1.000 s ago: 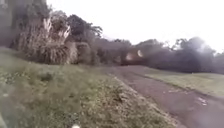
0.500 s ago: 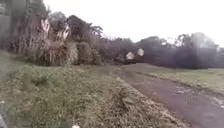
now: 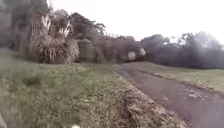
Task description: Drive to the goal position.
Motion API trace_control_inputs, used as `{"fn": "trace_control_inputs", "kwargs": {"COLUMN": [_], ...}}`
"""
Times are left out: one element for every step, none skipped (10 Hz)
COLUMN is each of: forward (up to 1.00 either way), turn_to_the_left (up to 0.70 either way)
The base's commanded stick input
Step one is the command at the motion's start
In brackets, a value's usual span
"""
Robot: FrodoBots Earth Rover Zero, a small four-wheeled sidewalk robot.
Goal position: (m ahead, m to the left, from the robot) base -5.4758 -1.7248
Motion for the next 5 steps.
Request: {"fn": "trace_control_inputs", "kwargs": {"forward": [0.70, 0.70, 0.70, 0.70, 0.70], "turn_to_the_left": [-0.03, -0.10, -0.29, -0.34, -0.34]}}
